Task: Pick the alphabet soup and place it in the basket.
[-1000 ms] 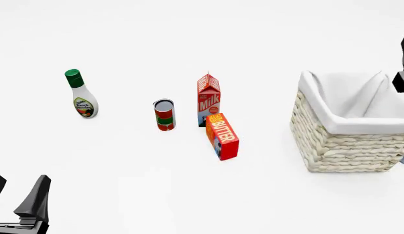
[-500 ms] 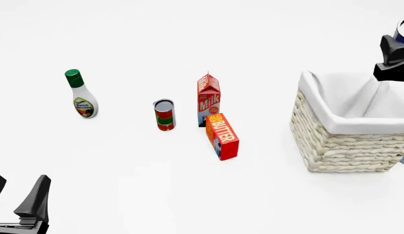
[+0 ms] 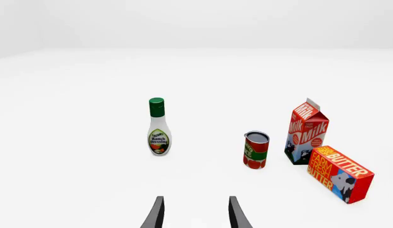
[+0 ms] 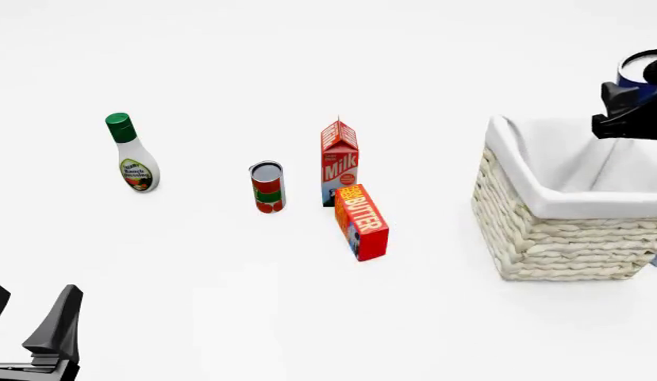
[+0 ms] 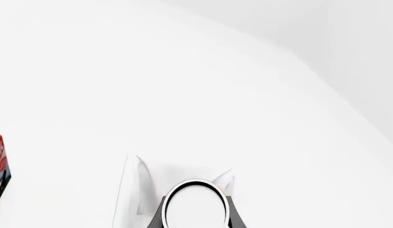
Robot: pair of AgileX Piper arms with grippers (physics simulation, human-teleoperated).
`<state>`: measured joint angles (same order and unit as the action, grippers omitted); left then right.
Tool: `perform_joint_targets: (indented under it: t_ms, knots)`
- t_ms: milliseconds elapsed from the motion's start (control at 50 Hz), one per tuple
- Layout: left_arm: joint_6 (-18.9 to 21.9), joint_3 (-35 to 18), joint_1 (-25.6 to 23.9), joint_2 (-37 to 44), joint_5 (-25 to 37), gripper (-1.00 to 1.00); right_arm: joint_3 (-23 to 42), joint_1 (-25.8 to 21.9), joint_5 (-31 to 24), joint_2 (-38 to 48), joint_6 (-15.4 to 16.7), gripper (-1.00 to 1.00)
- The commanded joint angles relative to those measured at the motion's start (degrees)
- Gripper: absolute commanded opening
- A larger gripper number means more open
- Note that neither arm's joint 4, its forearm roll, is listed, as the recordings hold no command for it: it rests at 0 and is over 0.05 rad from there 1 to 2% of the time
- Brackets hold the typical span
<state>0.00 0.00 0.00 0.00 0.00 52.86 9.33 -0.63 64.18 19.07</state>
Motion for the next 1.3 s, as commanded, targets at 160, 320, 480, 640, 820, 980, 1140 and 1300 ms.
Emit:
perform_joint_targets:
  t_ms: [160,320,480,640,820,980,1140,1300]
  knots:
    - [0.0,0.0,0.0,0.0,0.0,1.00,2.2,-1.0,-3.4,3.7,1.6,-1.00]
    - [0.0,0.0,0.0,0.0,0.0,1.00,2.9,-1.7,-4.7,5.2,2.6,-1.00]
    - [0.0,0.0,0.0,0.0,0.0,1.00,2.8,-0.8,-4.6,6.5,3.8,-1.00]
    - [0.0,0.0,0.0,0.0,0.0,1.00,2.9,-0.2,-4.9,7.4,4.3,-1.00]
    - [0.0,0.0,0.0,0.0,0.0,1.00,1.3,0.2,-5.1,6.9,4.7,-1.00]
    - [0.0,0.0,0.0,0.0,0.0,1.00,-0.7,0.4,-5.3,6.5,4.9,-1.00]
    - [0.0,0.0,0.0,0.0,0.0,1.00,-1.2,0.4,-5.0,6.9,5.0,-1.00]
    - [0.0,0.0,0.0,0.0,0.0,1.00,-0.4,0.3,-4.8,8.5,5.2,-1.00]
